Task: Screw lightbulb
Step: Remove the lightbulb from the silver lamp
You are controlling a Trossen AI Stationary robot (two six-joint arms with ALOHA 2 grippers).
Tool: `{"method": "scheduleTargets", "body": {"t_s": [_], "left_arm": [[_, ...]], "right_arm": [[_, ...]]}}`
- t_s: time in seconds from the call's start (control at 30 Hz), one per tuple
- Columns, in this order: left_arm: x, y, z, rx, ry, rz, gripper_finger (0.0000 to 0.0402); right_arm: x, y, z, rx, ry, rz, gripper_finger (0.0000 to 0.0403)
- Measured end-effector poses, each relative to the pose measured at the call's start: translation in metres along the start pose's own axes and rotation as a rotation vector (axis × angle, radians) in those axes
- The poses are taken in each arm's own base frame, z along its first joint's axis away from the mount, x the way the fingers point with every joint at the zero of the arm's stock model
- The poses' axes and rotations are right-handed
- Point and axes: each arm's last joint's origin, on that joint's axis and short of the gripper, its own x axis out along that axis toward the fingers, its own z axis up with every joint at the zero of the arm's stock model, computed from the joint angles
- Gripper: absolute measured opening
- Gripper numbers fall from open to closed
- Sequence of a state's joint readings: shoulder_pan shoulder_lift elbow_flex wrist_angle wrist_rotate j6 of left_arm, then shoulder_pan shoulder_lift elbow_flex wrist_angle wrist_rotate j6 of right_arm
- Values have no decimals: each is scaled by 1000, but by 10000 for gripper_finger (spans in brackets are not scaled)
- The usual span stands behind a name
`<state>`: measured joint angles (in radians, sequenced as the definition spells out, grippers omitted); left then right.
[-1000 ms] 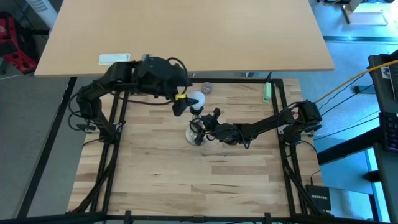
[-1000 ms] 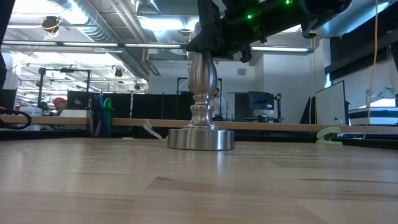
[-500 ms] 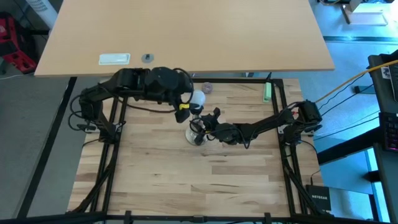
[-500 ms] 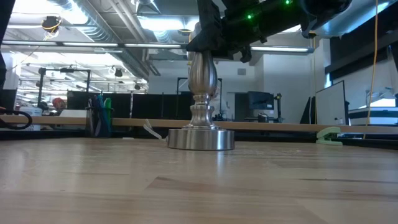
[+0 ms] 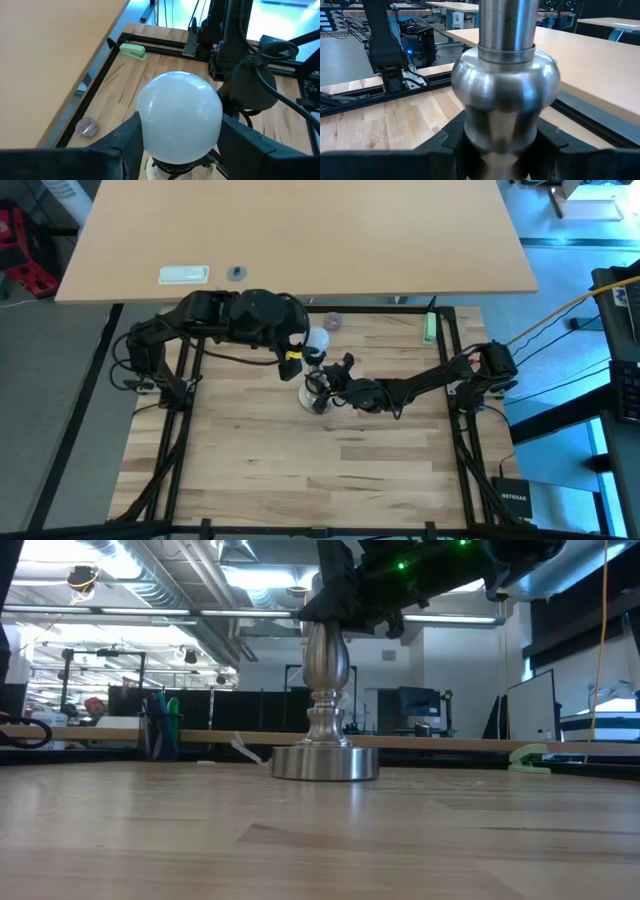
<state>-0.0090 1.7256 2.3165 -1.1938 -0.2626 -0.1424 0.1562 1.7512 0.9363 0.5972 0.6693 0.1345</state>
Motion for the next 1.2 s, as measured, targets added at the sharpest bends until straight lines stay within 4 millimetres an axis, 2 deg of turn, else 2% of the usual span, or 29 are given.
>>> {"method": "scheduleTargets", "body": {"t_s": [0.27, 0.47, 0.53, 0.6, 0.7, 0.83, 1.0, 1.2], "left_arm": [[-4, 2, -1, -14, 5, 1, 194], [4, 0, -5, 1, 44, 14, 194], [8, -1, -5, 7, 47, 17, 195], [9, -3, -4, 9, 42, 14, 200], [9, -3, -5, 27, 51, 15, 204], [9, -3, -6, 31, 58, 15, 206], [10, -3, -5, 29, 55, -25, 222], [14, 3, -2, 19, 34, -20, 284]], "right_arm": [[0, 0, 0, 0, 3, 1, 138], [0, 1, 2, 17, -23, 10, 138], [-1, 0, 3, 17, -26, 15, 167], [-2, 0, 4, 14, -20, 21, 217], [-10, 0, 15, 36, -50, 35, 281], [-25, 2, 33, 6, -94, 35, 319], [-45, 3, 56, -1, -157, 66, 315], [-57, 4, 65, -19, -161, 85, 294]]}}
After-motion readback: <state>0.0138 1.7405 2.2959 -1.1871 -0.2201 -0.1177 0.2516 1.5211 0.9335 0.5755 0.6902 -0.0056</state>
